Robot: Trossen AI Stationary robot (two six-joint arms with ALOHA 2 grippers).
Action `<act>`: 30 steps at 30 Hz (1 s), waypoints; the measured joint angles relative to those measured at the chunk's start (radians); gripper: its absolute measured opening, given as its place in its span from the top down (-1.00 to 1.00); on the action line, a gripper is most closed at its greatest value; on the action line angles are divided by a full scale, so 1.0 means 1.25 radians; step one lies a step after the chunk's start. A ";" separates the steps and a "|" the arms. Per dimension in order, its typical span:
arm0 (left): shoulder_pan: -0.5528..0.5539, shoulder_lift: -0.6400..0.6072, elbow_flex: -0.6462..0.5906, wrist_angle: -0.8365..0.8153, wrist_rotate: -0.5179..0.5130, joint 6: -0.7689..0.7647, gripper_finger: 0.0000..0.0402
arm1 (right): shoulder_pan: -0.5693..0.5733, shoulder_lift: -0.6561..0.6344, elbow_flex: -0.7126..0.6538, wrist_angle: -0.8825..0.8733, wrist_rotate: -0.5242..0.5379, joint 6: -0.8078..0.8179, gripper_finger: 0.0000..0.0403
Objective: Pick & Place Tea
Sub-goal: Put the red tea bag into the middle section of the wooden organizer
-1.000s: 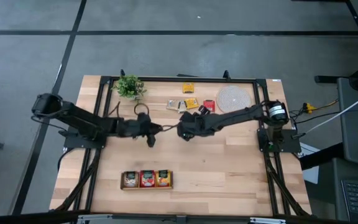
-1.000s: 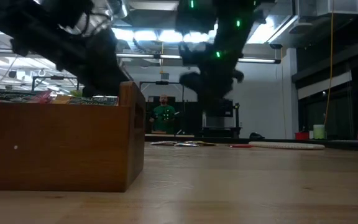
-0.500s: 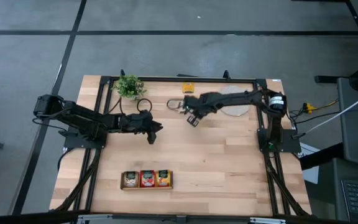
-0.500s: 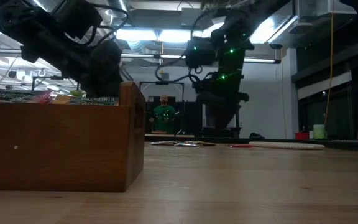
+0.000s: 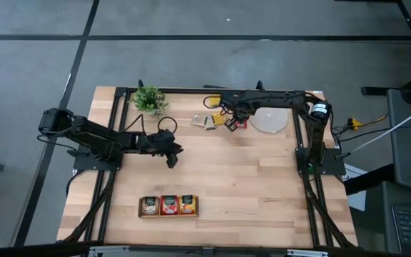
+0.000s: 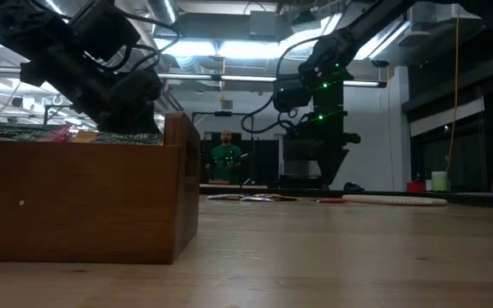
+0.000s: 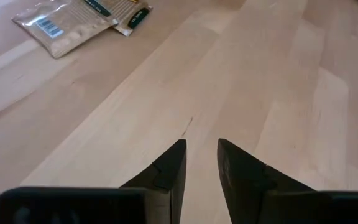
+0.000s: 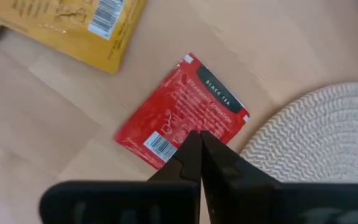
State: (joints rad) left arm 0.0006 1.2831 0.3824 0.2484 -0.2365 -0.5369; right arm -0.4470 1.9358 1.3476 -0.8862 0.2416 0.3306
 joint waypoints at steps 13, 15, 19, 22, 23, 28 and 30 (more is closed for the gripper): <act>0.001 0.000 0.000 0.003 -0.006 0.052 0.56 | -0.039 0.001 -0.086 0.076 -0.149 0.043 0.99; 0.001 0.000 0.000 0.003 -0.007 0.070 0.56 | -0.035 -0.005 -0.109 0.104 -0.168 0.056 0.99; 0.002 0.000 0.000 0.012 -0.011 0.107 0.56 | -0.007 -0.006 -0.139 0.136 -0.193 0.088 0.99; 0.005 0.000 0.000 0.013 -0.031 0.115 0.56 | 0.034 -0.006 -0.143 0.153 -0.238 0.110 0.99; 0.008 0.000 0.000 0.013 -0.036 0.115 0.56 | 0.048 -0.005 -0.143 0.159 -0.257 0.115 0.99; 0.031 0.000 0.000 0.013 -0.041 0.123 0.56 | 0.133 0.000 -0.147 0.233 -0.359 0.174 0.99; 0.042 0.000 0.000 0.013 -0.041 0.125 0.56 | 0.171 0.001 -0.147 0.287 -0.386 0.189 0.99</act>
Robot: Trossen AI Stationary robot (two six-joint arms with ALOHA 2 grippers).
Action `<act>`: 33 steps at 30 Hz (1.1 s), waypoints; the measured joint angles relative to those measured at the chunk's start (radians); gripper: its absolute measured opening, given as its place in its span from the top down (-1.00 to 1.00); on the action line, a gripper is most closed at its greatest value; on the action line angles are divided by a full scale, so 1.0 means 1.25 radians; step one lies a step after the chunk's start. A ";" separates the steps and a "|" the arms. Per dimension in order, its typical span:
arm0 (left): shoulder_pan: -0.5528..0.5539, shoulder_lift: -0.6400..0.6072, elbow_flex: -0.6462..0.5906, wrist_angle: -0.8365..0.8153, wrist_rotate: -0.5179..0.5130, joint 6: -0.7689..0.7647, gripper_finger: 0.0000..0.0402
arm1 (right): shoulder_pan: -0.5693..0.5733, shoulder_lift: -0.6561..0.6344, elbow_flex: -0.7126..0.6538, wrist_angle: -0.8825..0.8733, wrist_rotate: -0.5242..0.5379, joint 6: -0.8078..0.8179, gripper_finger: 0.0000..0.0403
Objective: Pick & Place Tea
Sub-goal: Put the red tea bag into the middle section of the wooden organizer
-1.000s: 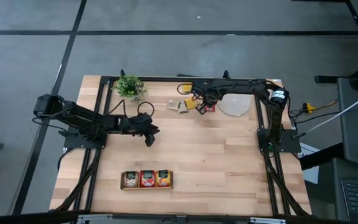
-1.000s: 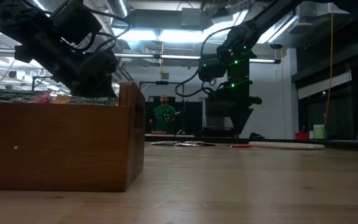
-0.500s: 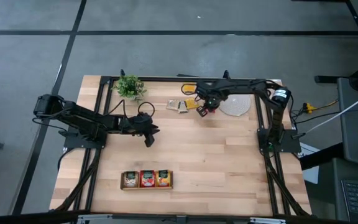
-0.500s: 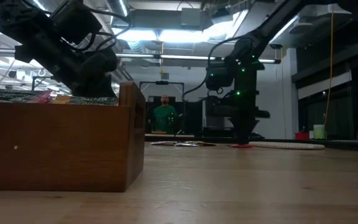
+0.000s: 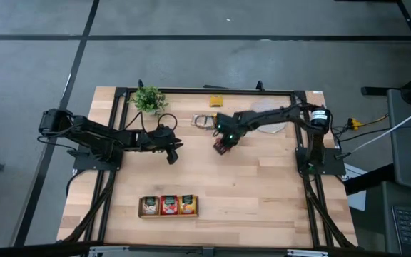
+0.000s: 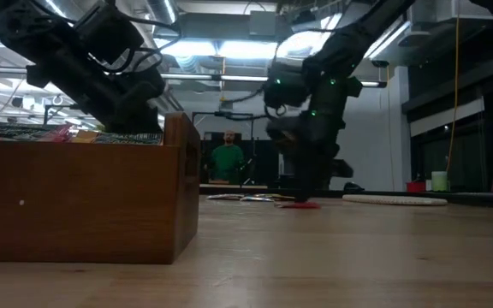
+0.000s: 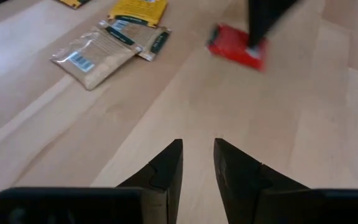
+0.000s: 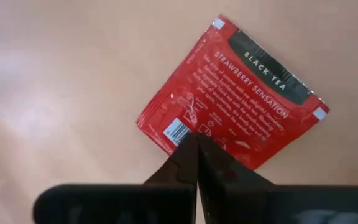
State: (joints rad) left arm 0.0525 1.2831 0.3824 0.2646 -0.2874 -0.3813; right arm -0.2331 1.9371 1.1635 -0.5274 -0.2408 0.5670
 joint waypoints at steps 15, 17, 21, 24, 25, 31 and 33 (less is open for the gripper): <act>0.019 0.000 0.000 0.046 0.043 0.018 0.56 | 0.179 0.001 -0.003 0.275 0.030 -0.043 0.99; 0.019 0.000 0.000 0.085 0.102 0.035 0.57 | 0.183 -0.001 0.010 0.263 0.029 -0.042 0.98; 0.015 0.016 0.024 0.103 0.156 0.062 0.69 | 0.194 -0.003 0.071 0.147 0.031 -0.061 0.97; 0.008 0.055 0.060 0.101 0.161 0.096 0.83 | 0.209 -0.008 0.128 0.022 0.031 -0.103 0.96; 0.005 0.069 0.072 0.096 0.161 0.106 0.87 | 0.215 -0.014 0.145 -0.022 0.036 -0.116 0.96; 0.005 0.161 0.126 0.095 0.167 0.141 0.98 | 0.262 -0.041 0.190 -0.159 0.109 -0.169 0.96; 0.006 0.193 0.141 0.098 0.192 0.141 0.99 | 0.272 -0.045 0.189 -0.180 0.111 -0.168 0.96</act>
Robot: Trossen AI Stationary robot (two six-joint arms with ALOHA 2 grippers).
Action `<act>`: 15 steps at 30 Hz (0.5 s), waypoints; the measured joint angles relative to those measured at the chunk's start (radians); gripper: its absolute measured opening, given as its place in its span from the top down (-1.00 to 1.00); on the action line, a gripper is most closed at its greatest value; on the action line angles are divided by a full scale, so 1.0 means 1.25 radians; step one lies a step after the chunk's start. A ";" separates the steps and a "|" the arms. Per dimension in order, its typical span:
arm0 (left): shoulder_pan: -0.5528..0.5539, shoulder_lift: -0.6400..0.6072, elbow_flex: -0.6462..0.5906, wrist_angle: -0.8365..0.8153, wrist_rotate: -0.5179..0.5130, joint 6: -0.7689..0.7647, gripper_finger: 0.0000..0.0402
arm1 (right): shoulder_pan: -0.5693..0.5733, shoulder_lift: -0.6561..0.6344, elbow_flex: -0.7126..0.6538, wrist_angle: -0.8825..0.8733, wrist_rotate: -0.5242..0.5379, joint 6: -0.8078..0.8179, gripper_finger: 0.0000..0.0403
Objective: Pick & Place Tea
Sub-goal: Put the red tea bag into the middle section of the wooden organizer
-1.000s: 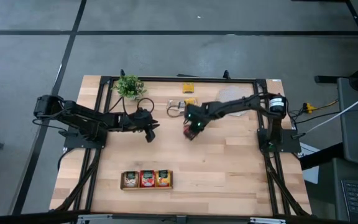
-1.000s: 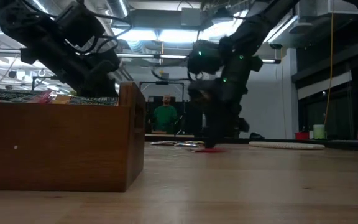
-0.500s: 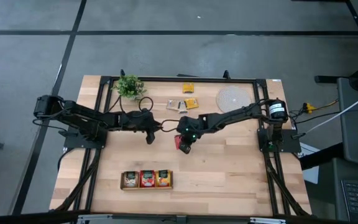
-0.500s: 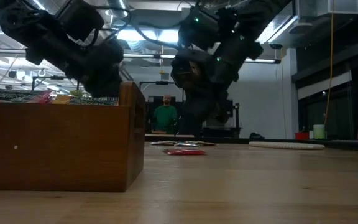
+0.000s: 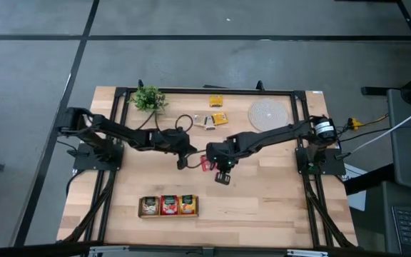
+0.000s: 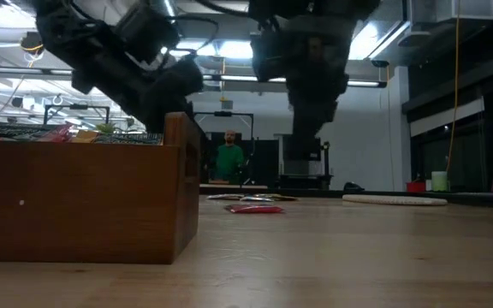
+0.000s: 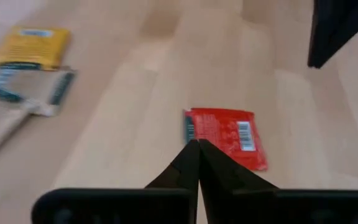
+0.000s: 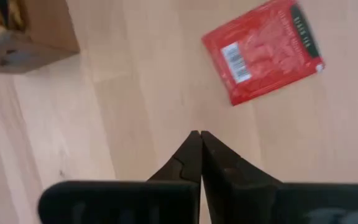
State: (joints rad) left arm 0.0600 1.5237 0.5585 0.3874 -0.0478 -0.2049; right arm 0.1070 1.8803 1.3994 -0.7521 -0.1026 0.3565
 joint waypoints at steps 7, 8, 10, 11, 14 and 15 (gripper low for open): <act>0.001 0.100 0.035 0.005 0.032 -0.013 0.99 | 0.023 0.000 -0.042 -0.002 0.005 0.012 0.96; 0.001 0.111 0.040 0.005 0.033 -0.013 0.99 | 0.025 0.000 -0.047 -0.003 0.008 0.020 0.96; 0.001 0.135 0.052 0.004 0.039 -0.012 0.99 | 0.029 0.000 -0.055 0.008 0.020 0.027 0.95; 0.001 0.147 0.059 0.005 0.039 -0.007 0.99 | 0.033 0.000 -0.061 0.014 0.025 0.032 0.95; 0.001 0.174 0.079 0.006 0.064 0.005 0.99 | 0.037 0.000 -0.079 0.028 0.027 0.061 0.95; 0.001 0.186 0.086 0.009 0.074 0.006 0.99 | 0.039 0.000 -0.083 0.031 0.032 0.071 0.95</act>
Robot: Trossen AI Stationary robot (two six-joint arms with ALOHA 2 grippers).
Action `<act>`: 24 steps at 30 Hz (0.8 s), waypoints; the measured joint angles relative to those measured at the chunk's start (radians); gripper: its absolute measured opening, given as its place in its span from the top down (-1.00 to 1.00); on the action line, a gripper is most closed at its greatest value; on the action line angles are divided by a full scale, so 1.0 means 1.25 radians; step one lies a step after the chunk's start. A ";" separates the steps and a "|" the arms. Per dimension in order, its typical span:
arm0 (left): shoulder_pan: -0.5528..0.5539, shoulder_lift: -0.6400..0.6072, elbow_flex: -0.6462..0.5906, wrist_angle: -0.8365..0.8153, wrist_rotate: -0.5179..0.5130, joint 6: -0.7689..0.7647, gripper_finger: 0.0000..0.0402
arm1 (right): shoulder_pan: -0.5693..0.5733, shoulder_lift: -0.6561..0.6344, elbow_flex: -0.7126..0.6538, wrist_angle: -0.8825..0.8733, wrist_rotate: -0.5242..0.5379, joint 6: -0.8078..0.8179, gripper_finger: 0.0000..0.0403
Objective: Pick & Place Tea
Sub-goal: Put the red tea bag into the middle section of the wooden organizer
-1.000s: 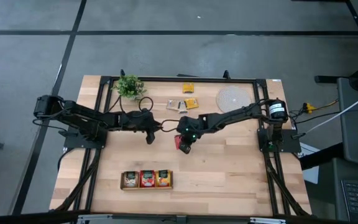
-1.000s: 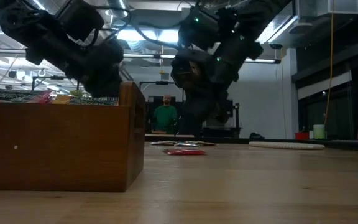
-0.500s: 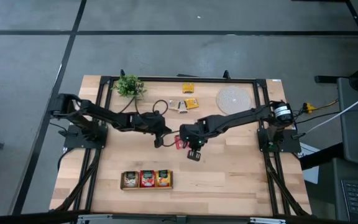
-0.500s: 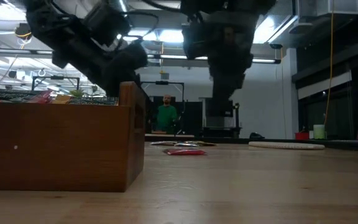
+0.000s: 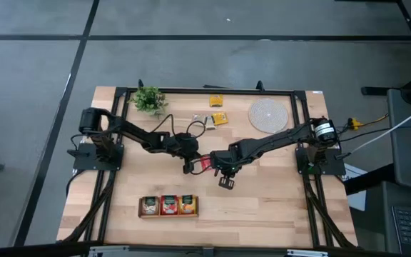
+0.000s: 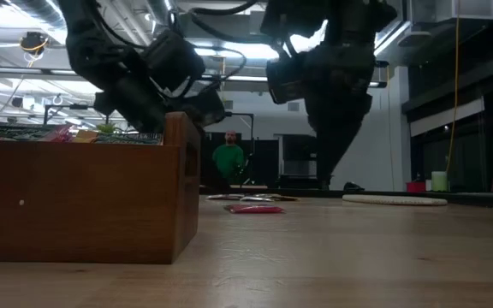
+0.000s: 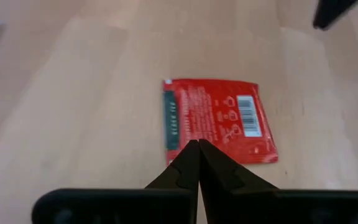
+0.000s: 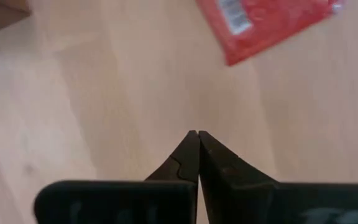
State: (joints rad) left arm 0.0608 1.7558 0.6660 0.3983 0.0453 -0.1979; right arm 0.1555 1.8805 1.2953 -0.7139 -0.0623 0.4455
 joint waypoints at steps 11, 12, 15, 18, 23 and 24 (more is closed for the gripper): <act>0.001 0.086 0.031 0.003 0.045 -0.021 0.99 | 0.064 0.000 -0.019 -0.006 0.368 0.220 0.95; 0.001 0.086 0.031 0.002 0.045 -0.021 0.99 | 0.070 0.000 -0.019 -0.007 0.395 0.246 0.95; 0.000 0.082 0.030 -0.002 0.042 -0.020 0.99 | 0.085 0.000 -0.019 -0.006 0.425 0.309 0.95; 0.000 0.082 0.030 0.000 0.040 -0.020 0.98 | 0.090 0.000 -0.037 0.044 0.398 0.342 0.86; 0.000 0.083 0.028 0.002 0.036 -0.020 0.99 | 0.081 0.000 -0.128 0.248 0.250 0.356 0.52; 0.000 0.083 0.028 0.002 0.035 -0.020 0.99 | 0.077 0.000 -0.152 0.294 0.235 0.357 0.44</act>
State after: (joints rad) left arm 0.0608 1.8596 0.7013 0.4011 0.0895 -0.2229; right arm 0.2519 1.8809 1.1049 -0.3463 0.2314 0.8923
